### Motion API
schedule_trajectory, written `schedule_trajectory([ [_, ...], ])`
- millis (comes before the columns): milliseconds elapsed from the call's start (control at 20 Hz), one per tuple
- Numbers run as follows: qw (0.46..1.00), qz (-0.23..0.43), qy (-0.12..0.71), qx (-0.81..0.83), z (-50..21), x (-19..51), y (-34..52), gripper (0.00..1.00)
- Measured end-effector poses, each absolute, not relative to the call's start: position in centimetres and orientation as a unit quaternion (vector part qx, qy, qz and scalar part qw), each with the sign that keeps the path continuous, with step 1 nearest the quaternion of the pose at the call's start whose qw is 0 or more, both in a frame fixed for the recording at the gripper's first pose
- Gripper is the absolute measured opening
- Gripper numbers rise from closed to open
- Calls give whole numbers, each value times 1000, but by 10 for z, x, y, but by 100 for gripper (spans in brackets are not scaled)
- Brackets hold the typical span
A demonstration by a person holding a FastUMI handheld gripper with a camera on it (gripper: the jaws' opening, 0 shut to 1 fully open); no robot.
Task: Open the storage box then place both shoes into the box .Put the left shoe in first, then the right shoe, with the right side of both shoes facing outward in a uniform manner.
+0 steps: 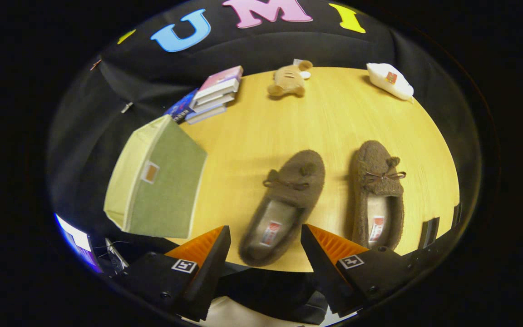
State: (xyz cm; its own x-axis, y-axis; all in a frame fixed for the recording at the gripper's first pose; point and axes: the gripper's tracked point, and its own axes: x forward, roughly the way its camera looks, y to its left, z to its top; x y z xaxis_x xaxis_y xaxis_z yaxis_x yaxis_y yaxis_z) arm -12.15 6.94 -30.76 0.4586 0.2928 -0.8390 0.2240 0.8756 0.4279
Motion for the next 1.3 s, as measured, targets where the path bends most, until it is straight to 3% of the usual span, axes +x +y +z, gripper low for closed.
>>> schedule_trajectory([
  [150,806,3,535,253,-337,-110,68,92],
  [450,793,-68,565,217,-390,-98,44,62],
  [600,785,-73,569,233,-392,-95,45,20],
  [700,785,-77,567,239,-390,-93,41,6],
  [1300,795,-53,522,303,-306,-79,55,6],
])
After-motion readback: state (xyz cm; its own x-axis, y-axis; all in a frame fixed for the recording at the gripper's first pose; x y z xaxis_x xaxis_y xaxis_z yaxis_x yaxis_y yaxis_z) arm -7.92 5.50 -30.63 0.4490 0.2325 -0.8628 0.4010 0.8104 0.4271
